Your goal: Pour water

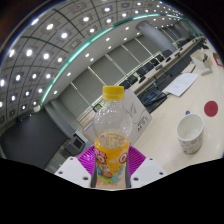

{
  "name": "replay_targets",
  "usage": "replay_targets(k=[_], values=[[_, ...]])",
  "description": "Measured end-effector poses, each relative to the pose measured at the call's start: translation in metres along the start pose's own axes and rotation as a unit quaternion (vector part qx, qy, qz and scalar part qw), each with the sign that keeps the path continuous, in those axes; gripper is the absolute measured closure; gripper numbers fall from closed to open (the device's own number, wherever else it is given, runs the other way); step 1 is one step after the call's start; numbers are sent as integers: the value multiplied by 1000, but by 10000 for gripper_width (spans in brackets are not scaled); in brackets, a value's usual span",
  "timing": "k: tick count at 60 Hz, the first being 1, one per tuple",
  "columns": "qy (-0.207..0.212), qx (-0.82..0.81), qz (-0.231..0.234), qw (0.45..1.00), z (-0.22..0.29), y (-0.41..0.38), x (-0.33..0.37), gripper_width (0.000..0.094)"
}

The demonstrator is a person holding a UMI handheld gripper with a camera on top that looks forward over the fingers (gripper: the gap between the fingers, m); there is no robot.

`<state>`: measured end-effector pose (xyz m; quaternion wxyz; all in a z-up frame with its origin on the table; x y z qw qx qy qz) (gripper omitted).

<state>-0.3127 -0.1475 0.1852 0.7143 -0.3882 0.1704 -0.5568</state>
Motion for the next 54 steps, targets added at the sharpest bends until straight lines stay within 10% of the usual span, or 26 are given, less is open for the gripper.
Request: replay_targets(k=[33, 54], values=[[42, -593, 120, 795, 43, 66, -27, 548], [9, -493, 82, 866, 62, 60, -10, 547]])
Point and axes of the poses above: the point between the fingertips, and its own axes, seen from behind it with the camera up: y to the right, z up, x backward, against the way the camera looks, the point moved 9 cm from there along x, backward, against the way the camera looks, and after that the axes turned 7 degrees about -x, right-handed, at the moved point
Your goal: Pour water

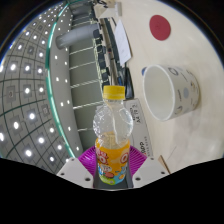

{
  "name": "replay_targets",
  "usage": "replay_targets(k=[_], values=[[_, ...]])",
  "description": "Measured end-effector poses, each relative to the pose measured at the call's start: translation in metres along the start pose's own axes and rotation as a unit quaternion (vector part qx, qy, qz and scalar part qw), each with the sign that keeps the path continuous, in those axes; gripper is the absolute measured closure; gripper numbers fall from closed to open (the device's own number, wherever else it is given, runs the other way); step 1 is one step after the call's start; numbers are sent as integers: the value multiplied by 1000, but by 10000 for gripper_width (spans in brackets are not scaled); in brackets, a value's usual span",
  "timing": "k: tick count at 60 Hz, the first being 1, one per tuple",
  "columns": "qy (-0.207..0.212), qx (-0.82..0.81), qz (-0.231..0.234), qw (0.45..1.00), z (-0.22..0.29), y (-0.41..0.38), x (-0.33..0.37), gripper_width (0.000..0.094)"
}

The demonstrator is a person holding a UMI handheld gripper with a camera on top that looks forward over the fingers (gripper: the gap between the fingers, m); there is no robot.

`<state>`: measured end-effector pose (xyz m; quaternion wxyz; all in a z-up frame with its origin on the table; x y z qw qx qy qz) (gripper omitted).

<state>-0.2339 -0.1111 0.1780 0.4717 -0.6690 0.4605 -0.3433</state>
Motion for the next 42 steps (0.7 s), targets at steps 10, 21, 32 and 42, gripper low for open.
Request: replay_targets(k=[10, 21, 32, 42], values=[[2, 245, -28, 969, 18, -57, 11, 545], [25, 465, -49, 884, 67, -122, 32, 544], [48, 664, -115, 737, 156, -132, 42, 545], [20, 746, -167, 644, 225, -87, 44, 545]])
Point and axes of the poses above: the point between the fingertips, and its own axes, seen from behind it with the camera up: y to the right, z up, x backward, against the way the camera looks, the point moved 9 cm from there along x, backward, against the way the camera looks, and after that the axes turned 7 degrees about -x, right-handed, at the moved point
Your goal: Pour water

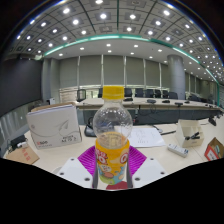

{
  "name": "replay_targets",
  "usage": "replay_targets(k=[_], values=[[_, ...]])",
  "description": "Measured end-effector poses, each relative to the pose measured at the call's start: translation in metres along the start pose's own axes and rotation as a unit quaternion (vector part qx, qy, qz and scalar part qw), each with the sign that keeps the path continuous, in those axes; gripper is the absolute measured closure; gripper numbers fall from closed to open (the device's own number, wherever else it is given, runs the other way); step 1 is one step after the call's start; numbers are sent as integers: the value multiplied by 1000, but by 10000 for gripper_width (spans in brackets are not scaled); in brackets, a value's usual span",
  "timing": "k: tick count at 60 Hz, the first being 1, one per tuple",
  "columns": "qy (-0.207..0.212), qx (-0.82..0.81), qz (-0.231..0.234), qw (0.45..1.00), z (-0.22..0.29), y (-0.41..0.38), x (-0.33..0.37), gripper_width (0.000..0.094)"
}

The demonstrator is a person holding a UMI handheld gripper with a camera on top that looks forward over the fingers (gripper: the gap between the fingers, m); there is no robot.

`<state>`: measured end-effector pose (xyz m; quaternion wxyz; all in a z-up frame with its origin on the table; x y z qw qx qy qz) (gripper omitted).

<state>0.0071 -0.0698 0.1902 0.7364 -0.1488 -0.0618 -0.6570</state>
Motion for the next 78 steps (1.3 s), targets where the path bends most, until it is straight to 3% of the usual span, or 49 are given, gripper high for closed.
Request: replay_targets(k=[18, 24, 33, 38, 48, 61, 78], values=[[-55, 39, 23, 997, -85, 33, -23, 543], [-35, 32, 26, 999, -90, 35, -15, 532], [-49, 1, 12, 999, -90, 38, -13, 359], [-63, -12, -2, 998, -88, 38, -4, 67], [-84, 7, -30, 996, -72, 25, 47, 76], [-130, 14, -71, 989, -44, -27, 165, 74], [-135, 40, -93, 986, -34, -79, 289, 77]])
Point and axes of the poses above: the point between the fingertips, and its own axes, seen from behind it with the camera up: y to the right, z up, x backward, against the way the camera looks, the point moved 9 cm from there along x, backward, against the way the camera looks, and after that the axes turned 7 degrees about -x, right-handed, at the moved point
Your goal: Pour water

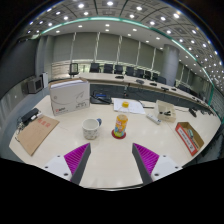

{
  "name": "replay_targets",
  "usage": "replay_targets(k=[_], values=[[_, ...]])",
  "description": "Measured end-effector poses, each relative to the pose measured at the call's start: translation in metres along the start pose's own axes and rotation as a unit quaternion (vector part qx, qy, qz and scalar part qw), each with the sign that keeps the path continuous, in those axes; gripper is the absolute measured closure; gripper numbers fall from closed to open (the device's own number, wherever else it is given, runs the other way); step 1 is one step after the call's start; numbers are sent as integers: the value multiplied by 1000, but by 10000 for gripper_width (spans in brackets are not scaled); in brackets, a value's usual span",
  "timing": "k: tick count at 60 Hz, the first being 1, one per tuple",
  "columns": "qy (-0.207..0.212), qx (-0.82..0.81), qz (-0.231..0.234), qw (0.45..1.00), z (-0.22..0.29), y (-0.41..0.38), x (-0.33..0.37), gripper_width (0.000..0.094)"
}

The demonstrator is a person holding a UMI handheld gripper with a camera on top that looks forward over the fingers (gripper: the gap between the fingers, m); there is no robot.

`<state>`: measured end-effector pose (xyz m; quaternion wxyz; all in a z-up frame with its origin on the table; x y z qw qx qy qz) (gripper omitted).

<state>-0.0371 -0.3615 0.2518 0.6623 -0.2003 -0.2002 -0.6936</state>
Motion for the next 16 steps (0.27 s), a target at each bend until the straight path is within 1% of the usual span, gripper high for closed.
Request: replay_targets(k=[13, 16], values=[[-6, -4, 2, 1000, -13, -5, 33, 77], [-3, -5, 8, 1000, -12, -9, 36, 77]])
Point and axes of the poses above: the point between the fingertips, and its own axes, seen from behind it with the camera up: y to the right, z up, x backward, against the way the camera looks, the point moved 9 cm from there along x, backward, against the way the camera looks, and after that the axes turned 7 degrees about -x, right-handed, at the moved point
